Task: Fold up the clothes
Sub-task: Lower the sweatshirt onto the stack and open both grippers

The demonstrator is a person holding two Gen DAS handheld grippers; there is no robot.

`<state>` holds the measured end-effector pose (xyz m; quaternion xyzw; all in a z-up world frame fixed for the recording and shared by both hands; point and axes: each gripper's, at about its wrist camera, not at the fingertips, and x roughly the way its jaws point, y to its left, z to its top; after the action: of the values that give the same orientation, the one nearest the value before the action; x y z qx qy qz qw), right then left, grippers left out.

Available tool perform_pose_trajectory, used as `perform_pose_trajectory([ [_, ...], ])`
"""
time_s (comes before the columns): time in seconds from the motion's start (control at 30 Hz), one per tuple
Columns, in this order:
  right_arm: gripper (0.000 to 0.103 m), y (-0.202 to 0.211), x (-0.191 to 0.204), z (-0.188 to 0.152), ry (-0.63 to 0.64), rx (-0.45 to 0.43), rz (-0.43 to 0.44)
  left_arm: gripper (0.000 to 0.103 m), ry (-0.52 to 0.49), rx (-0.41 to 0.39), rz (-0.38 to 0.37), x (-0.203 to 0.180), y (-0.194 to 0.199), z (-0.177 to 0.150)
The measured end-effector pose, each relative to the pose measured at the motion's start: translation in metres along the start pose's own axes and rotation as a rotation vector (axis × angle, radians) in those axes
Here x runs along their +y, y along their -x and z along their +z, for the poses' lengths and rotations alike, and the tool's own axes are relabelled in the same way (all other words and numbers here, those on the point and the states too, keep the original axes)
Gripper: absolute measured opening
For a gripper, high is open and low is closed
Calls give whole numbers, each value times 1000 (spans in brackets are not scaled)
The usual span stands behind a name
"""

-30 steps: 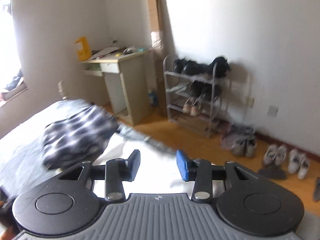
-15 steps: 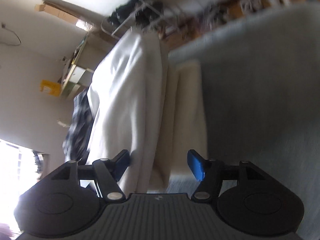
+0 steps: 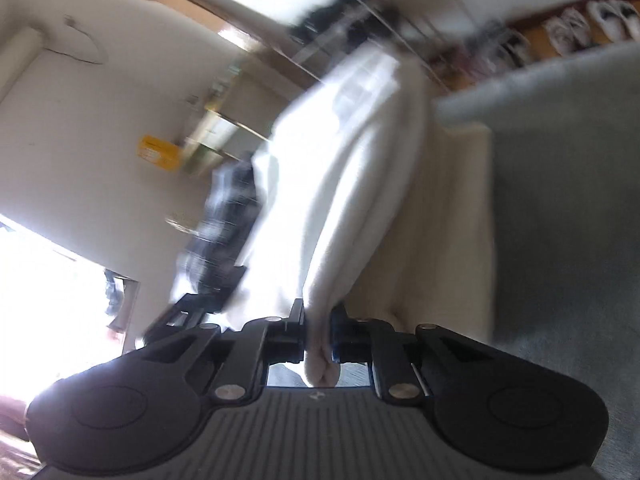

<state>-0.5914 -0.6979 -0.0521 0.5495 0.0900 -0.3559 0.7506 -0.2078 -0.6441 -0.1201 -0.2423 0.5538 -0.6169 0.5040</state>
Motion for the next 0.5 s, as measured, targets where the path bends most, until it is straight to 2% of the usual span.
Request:
perform_pose_trajectory([
  [0.1, 13, -2, 10, -8, 31, 13, 19, 16, -9, -6, 13, 4, 0, 4],
  [0.2, 13, -26, 6, -15, 10, 40, -20, 16, 57, 34, 55, 30, -9, -1],
  [0.37, 13, -34, -11, -25, -23, 43, -47, 21, 93, 50, 11, 45, 2, -2],
  [0.47, 20, -31, -13, -23, -34, 61, -54, 29, 79, 28, 27, 43, 12, 0],
  [0.5, 29, -29, -14, -21, -38, 66, -65, 37, 73, 10, 47, 45, 27, 0],
])
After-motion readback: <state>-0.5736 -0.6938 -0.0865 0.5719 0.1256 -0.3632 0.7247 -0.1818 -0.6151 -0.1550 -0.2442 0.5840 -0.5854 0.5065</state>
